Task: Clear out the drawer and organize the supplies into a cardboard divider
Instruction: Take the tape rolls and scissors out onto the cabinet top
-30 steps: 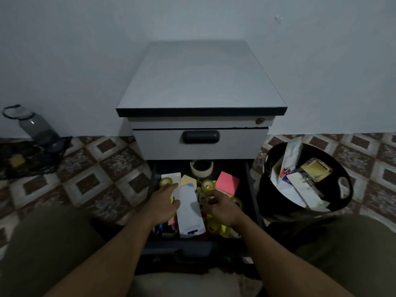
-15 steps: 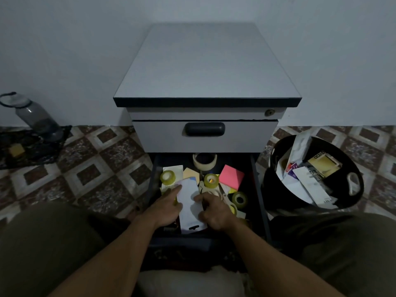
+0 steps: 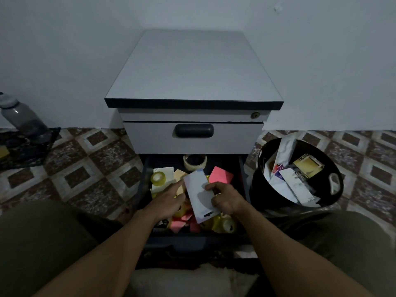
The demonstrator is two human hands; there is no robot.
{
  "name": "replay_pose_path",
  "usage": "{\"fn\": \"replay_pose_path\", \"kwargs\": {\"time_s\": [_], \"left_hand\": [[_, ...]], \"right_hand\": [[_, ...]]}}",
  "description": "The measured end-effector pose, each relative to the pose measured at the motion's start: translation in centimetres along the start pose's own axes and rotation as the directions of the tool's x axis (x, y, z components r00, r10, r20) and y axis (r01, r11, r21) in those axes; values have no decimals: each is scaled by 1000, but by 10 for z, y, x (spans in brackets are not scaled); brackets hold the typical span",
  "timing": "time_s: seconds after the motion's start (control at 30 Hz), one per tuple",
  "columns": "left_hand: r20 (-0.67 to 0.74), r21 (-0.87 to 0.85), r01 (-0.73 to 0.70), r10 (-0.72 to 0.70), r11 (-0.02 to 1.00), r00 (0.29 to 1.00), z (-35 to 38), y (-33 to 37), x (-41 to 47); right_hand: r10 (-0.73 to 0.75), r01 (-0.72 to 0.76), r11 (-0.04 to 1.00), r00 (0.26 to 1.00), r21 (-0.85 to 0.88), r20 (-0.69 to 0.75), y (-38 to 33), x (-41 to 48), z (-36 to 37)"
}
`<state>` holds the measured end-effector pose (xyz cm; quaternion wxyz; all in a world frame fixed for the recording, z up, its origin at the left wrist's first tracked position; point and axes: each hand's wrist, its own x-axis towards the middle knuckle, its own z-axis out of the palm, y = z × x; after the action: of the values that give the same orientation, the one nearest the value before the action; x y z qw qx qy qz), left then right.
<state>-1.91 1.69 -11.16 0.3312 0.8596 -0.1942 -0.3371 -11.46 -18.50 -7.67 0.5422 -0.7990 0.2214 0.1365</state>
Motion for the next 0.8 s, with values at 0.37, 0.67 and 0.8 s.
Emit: {"fn": "replay_pose_path", "kwargs": {"time_s": [0.37, 0.67, 0.8], "left_hand": [[26, 236, -9, 3, 972, 1000, 48, 35, 19], [18, 331, 64, -74, 941, 997, 61, 55, 26], [-6, 354, 87, -91, 931, 996, 65, 66, 34]], "right_hand": [[64, -89, 991, 971, -96, -232, -15, -32, -77], [89, -136, 975, 964, -178, -250, -23, -39, -142], [121, -155, 978, 966, -137, -229, -16, -39, -172]]}}
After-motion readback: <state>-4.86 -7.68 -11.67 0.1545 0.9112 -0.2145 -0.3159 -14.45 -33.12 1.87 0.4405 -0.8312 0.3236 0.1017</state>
